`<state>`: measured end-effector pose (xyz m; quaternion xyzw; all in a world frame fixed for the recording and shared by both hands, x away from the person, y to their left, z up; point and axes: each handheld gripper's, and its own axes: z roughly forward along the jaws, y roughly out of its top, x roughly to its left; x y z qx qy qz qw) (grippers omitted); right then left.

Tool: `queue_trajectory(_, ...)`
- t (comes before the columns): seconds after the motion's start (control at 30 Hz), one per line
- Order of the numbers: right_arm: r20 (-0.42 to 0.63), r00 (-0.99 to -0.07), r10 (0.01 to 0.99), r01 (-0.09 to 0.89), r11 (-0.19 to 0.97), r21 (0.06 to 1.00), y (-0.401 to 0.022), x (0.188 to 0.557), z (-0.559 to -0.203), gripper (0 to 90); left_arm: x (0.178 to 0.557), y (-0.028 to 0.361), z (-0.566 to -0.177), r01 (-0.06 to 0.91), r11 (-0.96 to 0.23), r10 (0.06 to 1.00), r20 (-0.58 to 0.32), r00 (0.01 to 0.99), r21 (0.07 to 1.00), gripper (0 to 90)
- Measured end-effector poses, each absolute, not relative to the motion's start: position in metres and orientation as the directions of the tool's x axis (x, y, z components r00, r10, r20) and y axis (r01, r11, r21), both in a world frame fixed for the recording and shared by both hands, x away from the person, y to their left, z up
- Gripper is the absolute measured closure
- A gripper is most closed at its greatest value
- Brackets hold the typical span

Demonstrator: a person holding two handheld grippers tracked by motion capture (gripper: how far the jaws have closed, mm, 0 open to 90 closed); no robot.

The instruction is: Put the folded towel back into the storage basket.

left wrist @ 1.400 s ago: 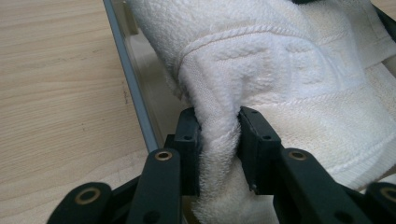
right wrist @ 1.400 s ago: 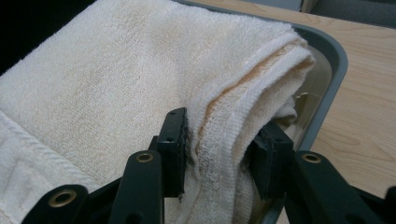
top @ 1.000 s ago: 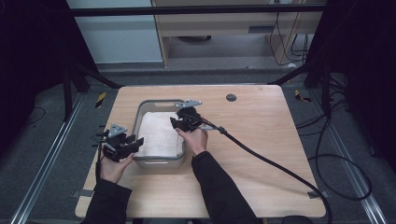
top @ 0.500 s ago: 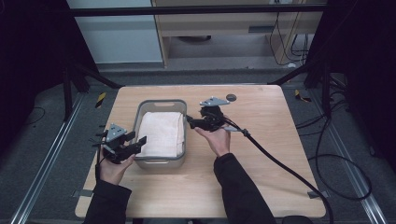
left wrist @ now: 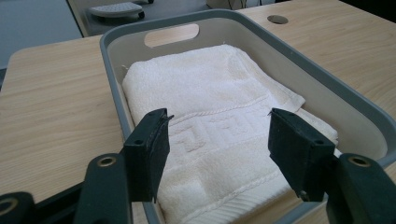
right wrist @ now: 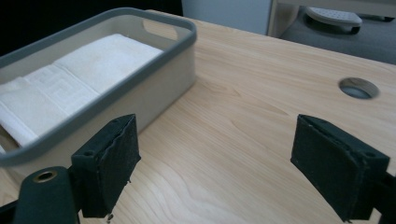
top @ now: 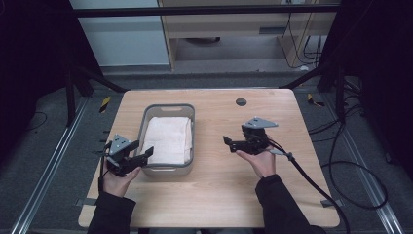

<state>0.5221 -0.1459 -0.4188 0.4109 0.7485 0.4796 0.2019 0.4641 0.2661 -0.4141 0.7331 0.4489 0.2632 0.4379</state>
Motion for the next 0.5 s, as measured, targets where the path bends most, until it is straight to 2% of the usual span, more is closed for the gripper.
queue_trajectory(0.37, 0.112, -0.539, 0.835, 0.410, 0.144, 0.901, -0.205, 0.491, -0.440, 15.1, 0.451, 0.274, -0.422, 0.419, -0.222, 0.889, 0.006, 0.459, 0.880, 36.1)
queue_trajectory(0.5, 0.091, -0.544, 0.834, 0.406, 0.167, 0.899, -0.220, 0.480, -0.449, 16.1, 0.445, 0.278, -0.425, 0.413, -0.221, 0.890, 0.009, 0.456, 0.883, 35.8)
